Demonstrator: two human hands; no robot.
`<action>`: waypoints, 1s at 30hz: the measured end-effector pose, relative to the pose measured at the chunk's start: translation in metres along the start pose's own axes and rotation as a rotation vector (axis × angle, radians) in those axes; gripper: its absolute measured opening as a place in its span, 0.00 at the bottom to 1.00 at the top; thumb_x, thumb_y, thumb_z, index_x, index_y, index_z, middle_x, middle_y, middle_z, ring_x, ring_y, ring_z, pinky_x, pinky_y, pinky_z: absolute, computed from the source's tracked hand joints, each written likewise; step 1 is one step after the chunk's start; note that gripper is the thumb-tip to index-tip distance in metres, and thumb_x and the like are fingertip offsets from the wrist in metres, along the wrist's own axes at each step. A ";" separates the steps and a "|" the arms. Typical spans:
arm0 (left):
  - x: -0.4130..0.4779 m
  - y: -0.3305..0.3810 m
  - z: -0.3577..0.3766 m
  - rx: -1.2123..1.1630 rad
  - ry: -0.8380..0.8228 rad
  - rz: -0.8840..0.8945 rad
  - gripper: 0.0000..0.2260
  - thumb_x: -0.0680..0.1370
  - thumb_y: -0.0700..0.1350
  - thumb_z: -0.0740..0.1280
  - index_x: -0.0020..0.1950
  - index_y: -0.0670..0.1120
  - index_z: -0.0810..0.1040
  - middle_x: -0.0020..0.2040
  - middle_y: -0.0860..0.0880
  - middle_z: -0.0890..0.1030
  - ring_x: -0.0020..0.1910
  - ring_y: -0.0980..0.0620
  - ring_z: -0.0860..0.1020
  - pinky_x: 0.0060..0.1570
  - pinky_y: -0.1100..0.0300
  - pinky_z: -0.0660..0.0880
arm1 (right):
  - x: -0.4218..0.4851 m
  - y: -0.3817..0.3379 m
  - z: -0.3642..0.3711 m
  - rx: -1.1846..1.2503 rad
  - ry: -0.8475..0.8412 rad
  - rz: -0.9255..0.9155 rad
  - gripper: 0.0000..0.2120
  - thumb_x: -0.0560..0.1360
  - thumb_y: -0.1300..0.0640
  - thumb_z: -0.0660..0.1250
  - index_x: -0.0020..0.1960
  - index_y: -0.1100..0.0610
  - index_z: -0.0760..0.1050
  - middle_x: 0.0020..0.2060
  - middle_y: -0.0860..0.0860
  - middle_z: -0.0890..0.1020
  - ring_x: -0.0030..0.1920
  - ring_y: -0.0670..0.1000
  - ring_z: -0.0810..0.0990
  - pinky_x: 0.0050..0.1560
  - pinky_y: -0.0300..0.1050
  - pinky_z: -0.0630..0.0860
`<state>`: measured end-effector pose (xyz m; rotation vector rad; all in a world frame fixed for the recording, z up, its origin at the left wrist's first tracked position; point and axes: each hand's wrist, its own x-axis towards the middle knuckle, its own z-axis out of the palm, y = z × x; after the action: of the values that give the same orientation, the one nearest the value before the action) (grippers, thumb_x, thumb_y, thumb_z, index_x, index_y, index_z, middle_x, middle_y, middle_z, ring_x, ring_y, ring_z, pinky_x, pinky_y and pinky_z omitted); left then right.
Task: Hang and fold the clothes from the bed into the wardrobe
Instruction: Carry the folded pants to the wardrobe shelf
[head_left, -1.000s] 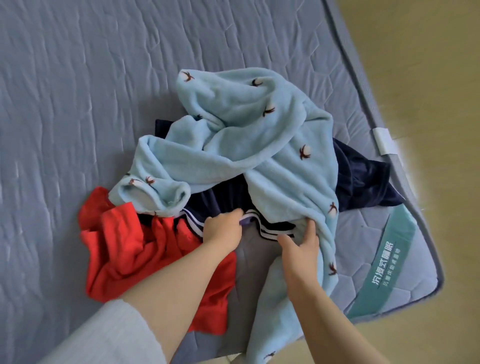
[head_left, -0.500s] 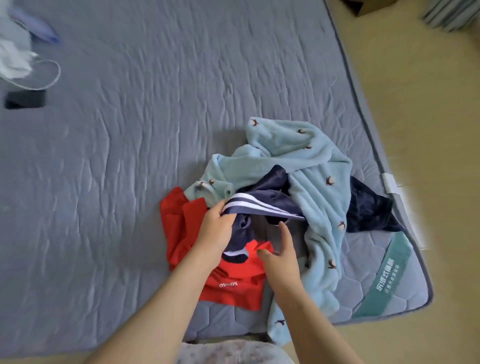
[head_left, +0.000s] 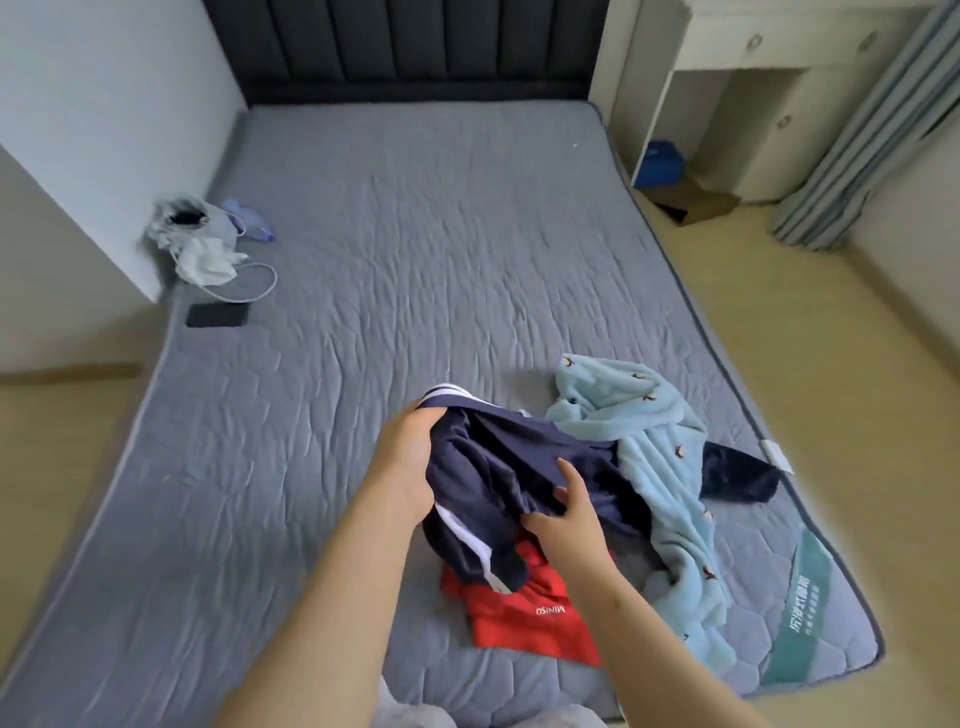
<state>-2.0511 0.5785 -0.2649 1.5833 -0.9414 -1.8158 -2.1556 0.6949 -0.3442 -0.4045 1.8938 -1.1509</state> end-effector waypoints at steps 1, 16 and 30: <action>-0.002 0.009 -0.010 -0.023 0.019 0.005 0.08 0.74 0.43 0.66 0.35 0.47 0.81 0.30 0.48 0.81 0.32 0.50 0.78 0.30 0.62 0.72 | -0.004 -0.008 0.005 0.014 -0.027 -0.009 0.34 0.70 0.70 0.64 0.72 0.50 0.61 0.58 0.50 0.71 0.51 0.49 0.77 0.47 0.37 0.72; -0.029 0.068 -0.039 -0.623 -0.136 0.065 0.12 0.80 0.40 0.58 0.41 0.39 0.78 0.31 0.45 0.83 0.28 0.52 0.82 0.24 0.64 0.75 | -0.028 -0.068 0.038 -0.188 -0.554 -0.195 0.06 0.72 0.64 0.69 0.44 0.53 0.76 0.32 0.46 0.79 0.33 0.44 0.77 0.37 0.35 0.73; -0.003 -0.005 -0.023 0.926 -0.237 0.336 0.24 0.73 0.34 0.59 0.66 0.54 0.70 0.69 0.52 0.68 0.60 0.51 0.73 0.49 0.64 0.70 | -0.004 -0.057 -0.010 0.095 0.203 -0.093 0.12 0.71 0.58 0.65 0.33 0.56 0.65 0.27 0.50 0.66 0.30 0.49 0.64 0.33 0.44 0.63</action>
<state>-2.0280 0.5803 -0.2681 1.5351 -2.2301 -1.3973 -2.1702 0.6736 -0.2926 -0.3362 2.0015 -1.3827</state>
